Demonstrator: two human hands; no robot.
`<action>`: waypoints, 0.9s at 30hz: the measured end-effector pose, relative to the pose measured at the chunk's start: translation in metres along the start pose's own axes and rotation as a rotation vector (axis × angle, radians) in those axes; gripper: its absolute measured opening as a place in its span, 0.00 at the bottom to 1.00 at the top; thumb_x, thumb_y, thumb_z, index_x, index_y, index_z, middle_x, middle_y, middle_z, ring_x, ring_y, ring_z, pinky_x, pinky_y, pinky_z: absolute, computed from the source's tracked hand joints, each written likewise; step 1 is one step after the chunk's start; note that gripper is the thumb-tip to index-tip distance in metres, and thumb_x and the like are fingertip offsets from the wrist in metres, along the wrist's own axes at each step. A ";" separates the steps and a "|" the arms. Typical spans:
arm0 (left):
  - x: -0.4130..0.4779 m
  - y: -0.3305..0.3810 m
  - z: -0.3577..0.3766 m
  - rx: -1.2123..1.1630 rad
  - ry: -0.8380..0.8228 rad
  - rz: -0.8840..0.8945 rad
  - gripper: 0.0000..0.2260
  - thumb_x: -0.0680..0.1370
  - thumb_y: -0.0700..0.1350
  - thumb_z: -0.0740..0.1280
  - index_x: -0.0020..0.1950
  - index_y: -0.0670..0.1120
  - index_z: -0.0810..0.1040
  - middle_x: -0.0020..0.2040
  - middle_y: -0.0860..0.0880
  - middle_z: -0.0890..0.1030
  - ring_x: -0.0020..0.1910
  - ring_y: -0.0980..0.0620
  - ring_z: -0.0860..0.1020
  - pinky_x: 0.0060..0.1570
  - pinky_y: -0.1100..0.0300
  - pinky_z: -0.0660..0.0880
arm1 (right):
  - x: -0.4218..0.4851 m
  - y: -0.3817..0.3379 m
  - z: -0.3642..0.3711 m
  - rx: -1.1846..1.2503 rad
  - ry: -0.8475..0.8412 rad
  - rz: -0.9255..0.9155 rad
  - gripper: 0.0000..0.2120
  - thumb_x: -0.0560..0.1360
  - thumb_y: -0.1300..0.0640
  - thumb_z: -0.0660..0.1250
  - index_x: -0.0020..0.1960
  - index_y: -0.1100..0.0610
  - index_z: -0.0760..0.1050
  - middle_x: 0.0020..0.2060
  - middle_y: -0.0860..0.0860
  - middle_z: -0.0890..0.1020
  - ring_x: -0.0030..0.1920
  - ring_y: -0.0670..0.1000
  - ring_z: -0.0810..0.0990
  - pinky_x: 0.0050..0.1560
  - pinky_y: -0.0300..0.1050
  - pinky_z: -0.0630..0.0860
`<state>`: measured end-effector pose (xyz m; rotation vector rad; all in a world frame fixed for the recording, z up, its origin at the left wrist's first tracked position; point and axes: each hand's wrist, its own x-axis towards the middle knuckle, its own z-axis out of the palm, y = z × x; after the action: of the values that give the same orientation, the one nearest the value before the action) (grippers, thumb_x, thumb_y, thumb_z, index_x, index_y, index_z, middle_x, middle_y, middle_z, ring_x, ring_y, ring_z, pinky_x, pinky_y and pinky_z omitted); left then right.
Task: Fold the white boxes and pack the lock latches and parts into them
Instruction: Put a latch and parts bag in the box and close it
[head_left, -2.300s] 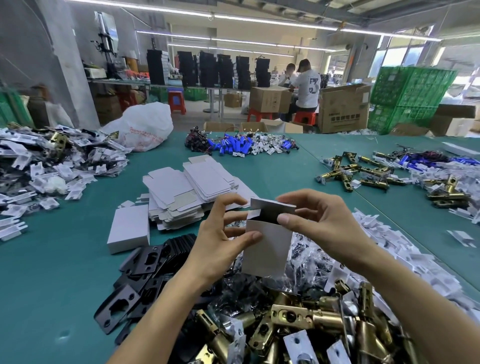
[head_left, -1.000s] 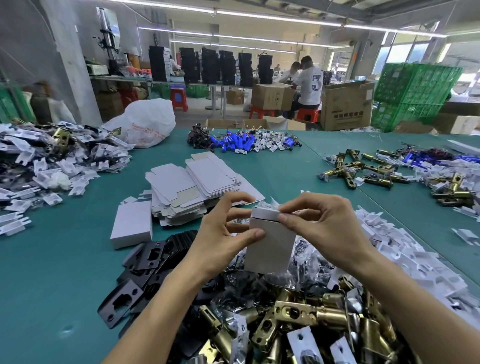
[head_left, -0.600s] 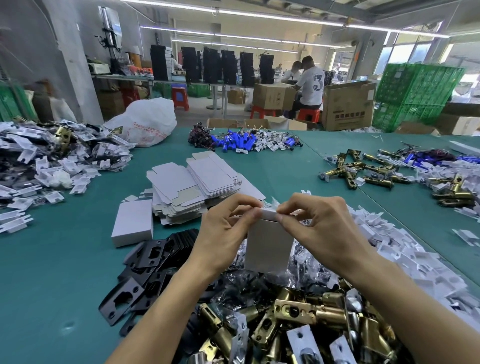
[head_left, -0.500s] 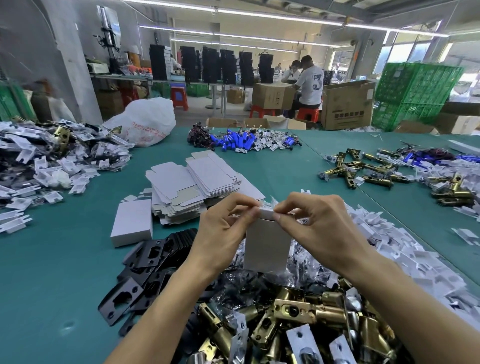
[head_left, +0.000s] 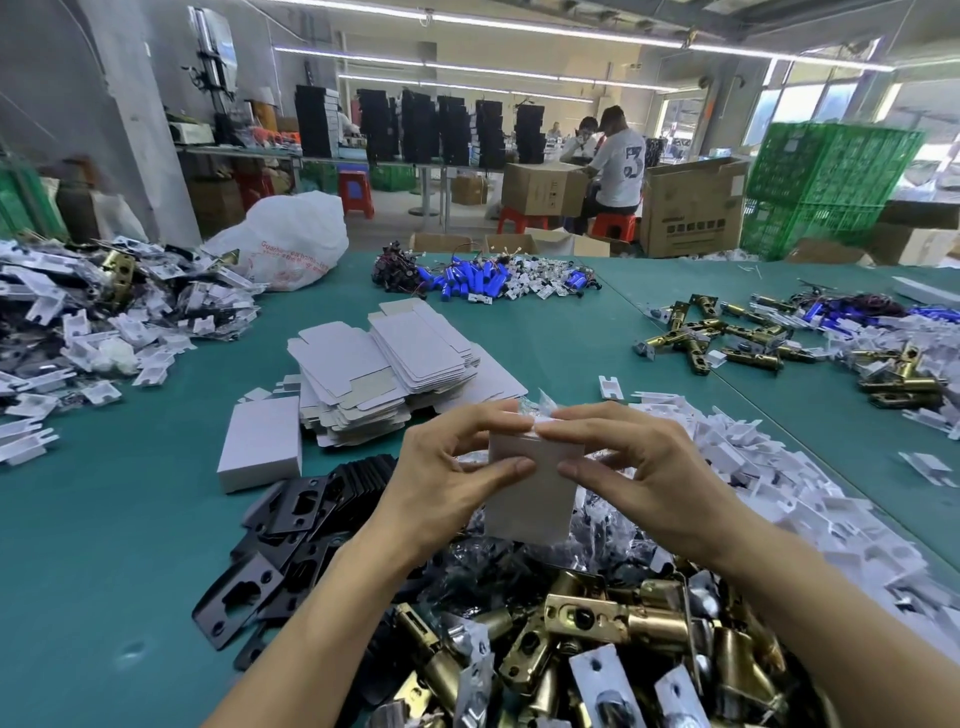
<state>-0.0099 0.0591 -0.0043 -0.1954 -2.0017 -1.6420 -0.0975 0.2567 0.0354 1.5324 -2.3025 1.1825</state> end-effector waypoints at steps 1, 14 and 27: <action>0.000 -0.001 0.001 -0.012 0.009 -0.002 0.13 0.69 0.47 0.77 0.52 0.60 0.85 0.60 0.58 0.82 0.55 0.54 0.83 0.44 0.64 0.79 | 0.000 0.001 0.001 0.008 0.001 -0.002 0.18 0.74 0.62 0.72 0.61 0.46 0.81 0.58 0.43 0.81 0.57 0.41 0.80 0.50 0.33 0.77; -0.004 -0.002 0.006 -0.031 -0.090 -0.247 0.19 0.73 0.59 0.72 0.61 0.68 0.72 0.57 0.49 0.81 0.51 0.51 0.84 0.46 0.52 0.83 | -0.004 0.001 0.012 0.332 -0.040 0.222 0.20 0.77 0.63 0.70 0.57 0.39 0.79 0.53 0.38 0.82 0.44 0.50 0.86 0.37 0.48 0.84; 0.007 0.023 0.006 -0.345 0.097 -0.322 0.27 0.71 0.54 0.77 0.67 0.50 0.72 0.61 0.43 0.78 0.51 0.50 0.84 0.42 0.53 0.83 | 0.028 -0.012 0.007 1.149 0.229 0.627 0.17 0.79 0.63 0.63 0.63 0.47 0.78 0.50 0.56 0.81 0.36 0.57 0.84 0.34 0.45 0.81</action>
<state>-0.0074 0.0696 0.0184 0.0883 -1.7331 -2.1518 -0.0990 0.2298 0.0510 0.6482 -2.0098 2.9773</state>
